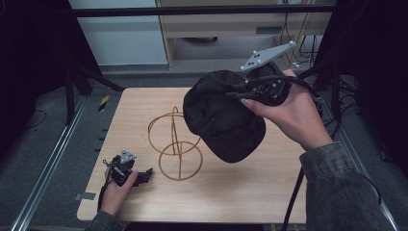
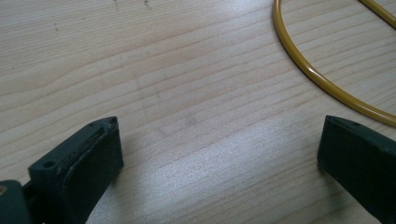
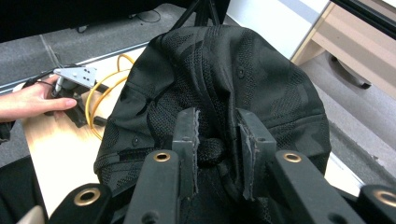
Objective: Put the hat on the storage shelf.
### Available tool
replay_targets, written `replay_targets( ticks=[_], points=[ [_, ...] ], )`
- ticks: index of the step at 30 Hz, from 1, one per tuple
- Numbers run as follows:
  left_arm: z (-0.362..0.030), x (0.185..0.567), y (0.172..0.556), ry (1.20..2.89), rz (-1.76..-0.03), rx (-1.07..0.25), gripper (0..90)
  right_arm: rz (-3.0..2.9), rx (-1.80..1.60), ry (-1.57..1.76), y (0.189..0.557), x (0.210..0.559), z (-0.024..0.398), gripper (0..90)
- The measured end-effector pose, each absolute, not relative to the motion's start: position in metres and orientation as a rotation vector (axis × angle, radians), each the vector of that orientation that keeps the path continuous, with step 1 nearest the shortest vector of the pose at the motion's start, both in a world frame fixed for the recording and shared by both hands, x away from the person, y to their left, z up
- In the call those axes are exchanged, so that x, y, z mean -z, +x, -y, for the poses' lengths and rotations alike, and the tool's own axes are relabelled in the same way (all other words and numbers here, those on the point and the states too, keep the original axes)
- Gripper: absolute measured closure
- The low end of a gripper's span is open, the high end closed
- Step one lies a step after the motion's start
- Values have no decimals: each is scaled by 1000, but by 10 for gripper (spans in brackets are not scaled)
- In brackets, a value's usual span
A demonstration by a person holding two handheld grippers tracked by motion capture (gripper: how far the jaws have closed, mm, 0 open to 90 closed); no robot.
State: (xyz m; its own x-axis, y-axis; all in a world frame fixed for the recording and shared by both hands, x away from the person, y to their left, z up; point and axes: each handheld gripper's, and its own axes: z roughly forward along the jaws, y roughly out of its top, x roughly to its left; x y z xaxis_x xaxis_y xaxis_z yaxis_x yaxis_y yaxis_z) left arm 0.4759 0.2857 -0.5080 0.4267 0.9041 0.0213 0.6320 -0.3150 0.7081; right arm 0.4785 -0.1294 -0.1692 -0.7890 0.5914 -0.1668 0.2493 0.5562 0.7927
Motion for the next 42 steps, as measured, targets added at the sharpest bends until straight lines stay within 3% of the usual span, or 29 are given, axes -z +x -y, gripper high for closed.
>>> replay_targets(
  ticks=[42],
  points=[
    [-286,508,477,2061,-1282,-561,0,-2499,-1157,604,506,147,57,711]
  ],
)
